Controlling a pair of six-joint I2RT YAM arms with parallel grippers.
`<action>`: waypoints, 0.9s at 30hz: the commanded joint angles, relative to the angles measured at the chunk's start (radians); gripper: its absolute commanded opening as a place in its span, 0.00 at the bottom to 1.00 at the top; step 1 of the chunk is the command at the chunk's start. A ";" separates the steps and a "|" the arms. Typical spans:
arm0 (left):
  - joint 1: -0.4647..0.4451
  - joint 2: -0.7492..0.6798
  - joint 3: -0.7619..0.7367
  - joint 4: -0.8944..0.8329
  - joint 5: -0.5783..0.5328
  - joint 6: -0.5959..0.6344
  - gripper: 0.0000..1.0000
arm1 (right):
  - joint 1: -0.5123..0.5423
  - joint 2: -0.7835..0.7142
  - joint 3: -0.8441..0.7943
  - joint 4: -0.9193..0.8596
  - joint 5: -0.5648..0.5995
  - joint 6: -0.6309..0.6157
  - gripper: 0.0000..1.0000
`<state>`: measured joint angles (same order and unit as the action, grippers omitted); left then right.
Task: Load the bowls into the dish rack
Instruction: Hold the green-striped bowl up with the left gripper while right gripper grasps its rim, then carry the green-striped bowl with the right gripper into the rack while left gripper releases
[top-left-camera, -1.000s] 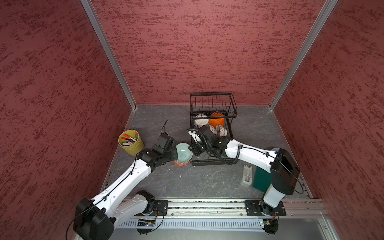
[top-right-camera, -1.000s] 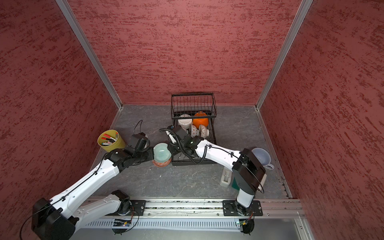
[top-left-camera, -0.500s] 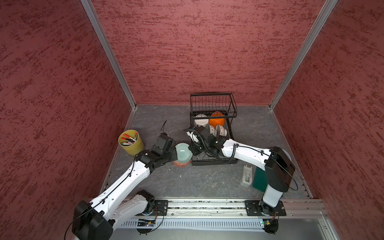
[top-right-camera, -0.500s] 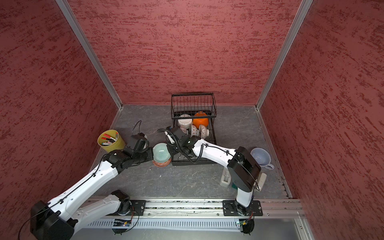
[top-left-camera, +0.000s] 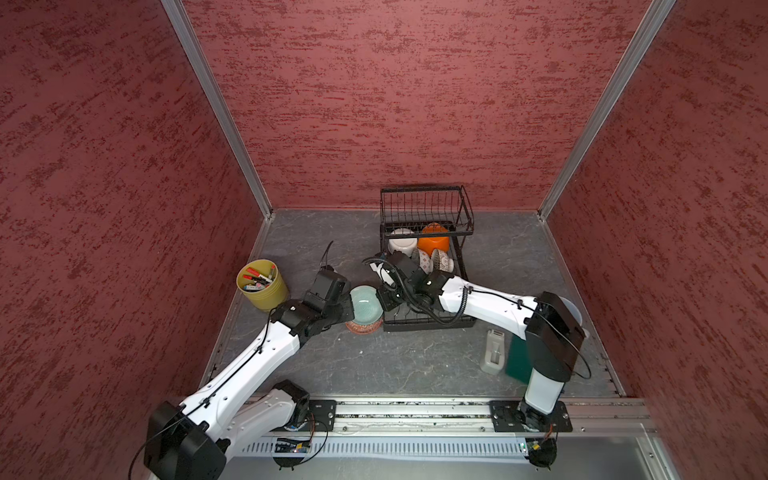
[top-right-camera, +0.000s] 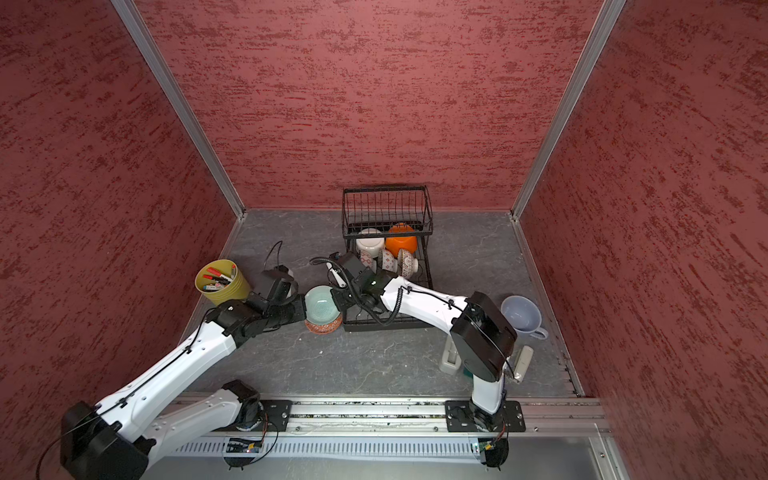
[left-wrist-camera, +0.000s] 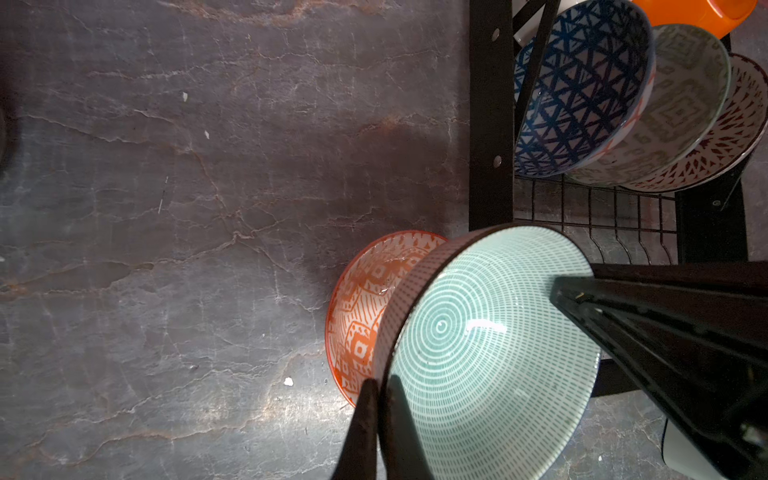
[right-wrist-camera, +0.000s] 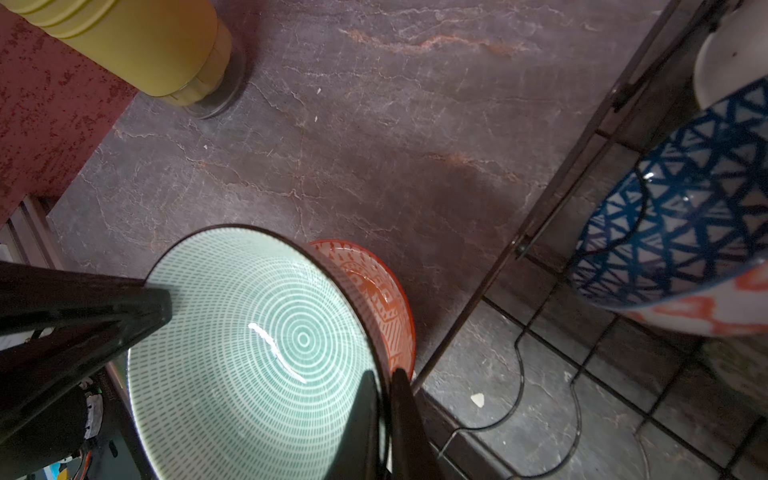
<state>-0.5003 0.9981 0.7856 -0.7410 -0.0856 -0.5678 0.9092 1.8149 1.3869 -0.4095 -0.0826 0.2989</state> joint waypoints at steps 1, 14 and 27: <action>-0.004 -0.015 0.017 0.045 0.007 0.008 0.00 | 0.009 0.008 0.032 -0.013 0.035 -0.001 0.00; -0.003 -0.025 0.017 0.060 0.007 0.018 0.43 | 0.016 -0.064 0.021 -0.015 0.073 -0.011 0.00; 0.003 -0.072 0.017 0.083 0.003 0.026 1.00 | 0.017 -0.161 0.008 -0.083 0.209 -0.029 0.00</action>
<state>-0.4995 0.9470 0.7868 -0.6865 -0.0807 -0.5518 0.9195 1.7046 1.3865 -0.4843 0.0425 0.2775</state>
